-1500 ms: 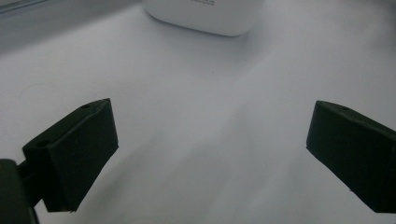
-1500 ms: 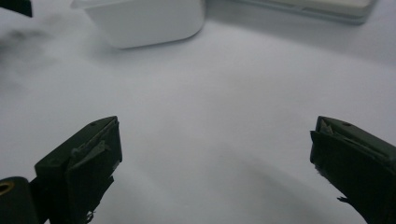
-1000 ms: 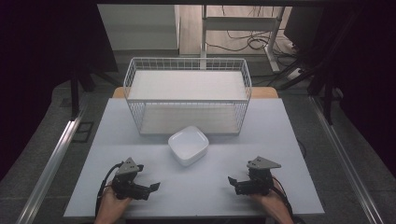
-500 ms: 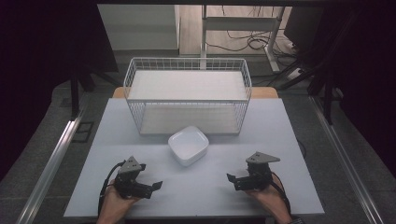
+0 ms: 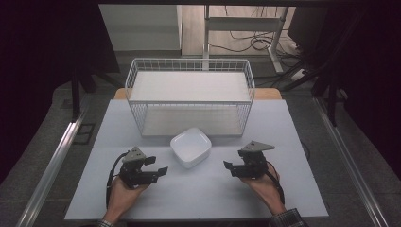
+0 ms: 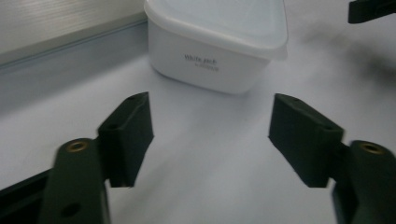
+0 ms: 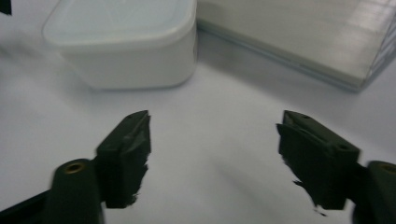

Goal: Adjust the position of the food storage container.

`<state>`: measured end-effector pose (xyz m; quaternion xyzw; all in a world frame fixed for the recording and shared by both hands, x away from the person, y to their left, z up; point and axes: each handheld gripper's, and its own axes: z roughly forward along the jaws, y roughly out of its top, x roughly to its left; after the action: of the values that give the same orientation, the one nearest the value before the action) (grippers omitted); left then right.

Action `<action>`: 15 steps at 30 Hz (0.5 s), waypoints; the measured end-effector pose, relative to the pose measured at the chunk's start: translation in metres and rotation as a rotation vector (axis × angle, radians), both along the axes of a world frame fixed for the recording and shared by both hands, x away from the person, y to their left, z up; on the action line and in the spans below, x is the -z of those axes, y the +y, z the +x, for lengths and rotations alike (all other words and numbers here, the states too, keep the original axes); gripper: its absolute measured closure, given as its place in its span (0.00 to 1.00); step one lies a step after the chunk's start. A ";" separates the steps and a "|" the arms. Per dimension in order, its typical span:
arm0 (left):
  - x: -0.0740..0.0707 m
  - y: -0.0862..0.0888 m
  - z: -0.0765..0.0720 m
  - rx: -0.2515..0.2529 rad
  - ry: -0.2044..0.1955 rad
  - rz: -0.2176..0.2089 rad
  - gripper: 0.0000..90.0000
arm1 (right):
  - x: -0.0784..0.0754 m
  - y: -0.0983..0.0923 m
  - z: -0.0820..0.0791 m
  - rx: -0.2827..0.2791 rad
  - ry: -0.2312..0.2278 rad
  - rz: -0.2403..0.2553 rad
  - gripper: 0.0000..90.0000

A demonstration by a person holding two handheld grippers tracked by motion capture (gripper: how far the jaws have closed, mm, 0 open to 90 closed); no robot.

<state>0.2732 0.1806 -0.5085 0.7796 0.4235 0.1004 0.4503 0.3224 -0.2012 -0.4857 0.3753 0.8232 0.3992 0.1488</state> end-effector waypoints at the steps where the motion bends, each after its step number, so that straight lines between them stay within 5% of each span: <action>1: 0.000 -0.002 0.006 0.000 0.006 0.004 0.47 | -0.003 0.005 0.007 -0.004 -0.002 0.003 0.43; 6: -0.001 -0.005 0.017 0.000 0.014 0.015 0.63 | -0.005 0.015 0.024 -0.020 0.023 0.014 0.62; 12: 0.003 -0.008 0.037 -0.015 0.028 0.030 0.95 | 0.001 0.034 0.051 -0.047 0.025 -0.004 0.95; 15: 0.005 -0.009 0.042 -0.022 0.038 0.031 1.00 | 0.002 0.042 0.062 -0.041 0.031 -0.007 0.99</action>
<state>0.3156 0.1715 -0.5139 0.7836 0.4392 0.0971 0.4286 0.3849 -0.1591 -0.4882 0.3639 0.8342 0.3937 0.1291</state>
